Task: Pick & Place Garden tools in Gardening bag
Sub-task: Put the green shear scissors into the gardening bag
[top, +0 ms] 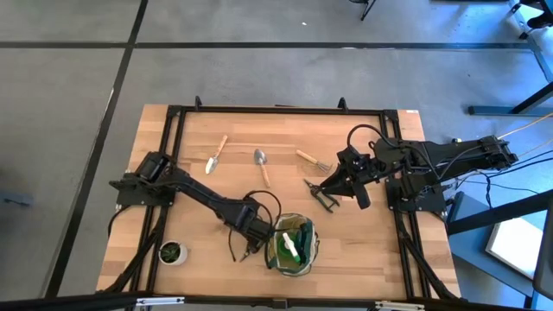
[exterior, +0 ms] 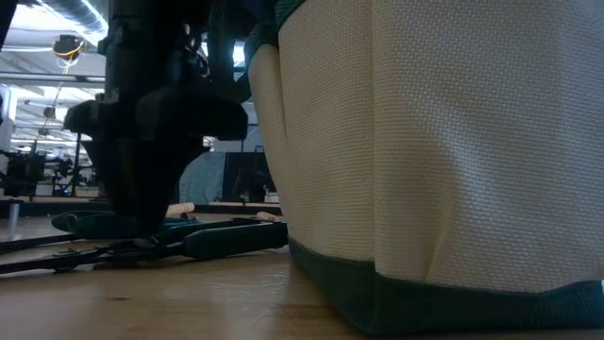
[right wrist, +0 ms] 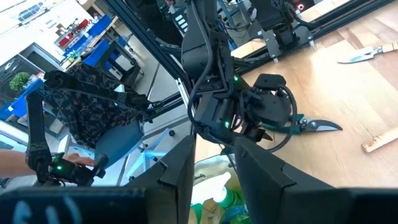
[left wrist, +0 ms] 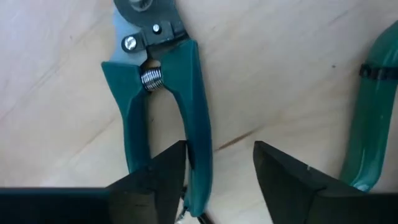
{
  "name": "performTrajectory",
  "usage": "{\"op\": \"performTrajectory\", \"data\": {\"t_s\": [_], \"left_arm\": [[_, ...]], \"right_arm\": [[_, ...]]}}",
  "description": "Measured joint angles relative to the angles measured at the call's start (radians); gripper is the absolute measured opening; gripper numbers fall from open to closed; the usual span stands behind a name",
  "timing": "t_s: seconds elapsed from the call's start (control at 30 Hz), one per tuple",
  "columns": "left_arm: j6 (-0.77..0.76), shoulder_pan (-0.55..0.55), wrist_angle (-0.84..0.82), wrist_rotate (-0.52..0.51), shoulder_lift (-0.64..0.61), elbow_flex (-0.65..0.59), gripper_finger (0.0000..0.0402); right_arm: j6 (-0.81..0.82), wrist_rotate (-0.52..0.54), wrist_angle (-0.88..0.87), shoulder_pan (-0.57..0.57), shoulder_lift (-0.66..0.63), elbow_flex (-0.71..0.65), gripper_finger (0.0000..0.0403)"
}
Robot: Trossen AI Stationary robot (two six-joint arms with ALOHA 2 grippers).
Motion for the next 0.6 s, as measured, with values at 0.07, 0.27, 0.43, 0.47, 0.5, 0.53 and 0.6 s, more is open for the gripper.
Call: {"op": "performTrajectory", "data": {"t_s": [0.07,0.27,0.43,0.47,0.5,0.53,0.6], "left_arm": [[0.003,0.006,0.007,0.002,0.012,0.000,0.0154],[0.004,0.013,0.039,0.033,0.033,0.005,0.0082],[-0.009,0.012,0.044,0.021,0.017,0.001,0.0038],[-0.012,0.012,0.044,0.017,0.011,-0.001,0.0038],[-0.017,0.011,0.043,0.010,0.003,-0.003,0.0038],[-0.023,0.012,0.041,0.004,-0.008,-0.003,0.0038],[-0.034,0.012,0.041,-0.005,-0.038,-0.002,0.0038]], "right_arm": [[0.000,0.000,0.000,0.000,0.000,0.000,0.0116],[0.000,-0.002,0.000,0.000,0.000,0.000,0.0117],[0.000,-0.002,0.000,0.000,0.000,0.000,0.0117],[0.000,-0.002,0.000,0.000,0.000,0.000,0.0117],[0.000,-0.002,0.000,0.000,0.000,0.000,0.0117],[0.000,-0.002,0.000,0.000,0.000,0.000,0.0117],[0.000,-0.002,0.000,0.000,0.000,0.000,0.0117]]}}
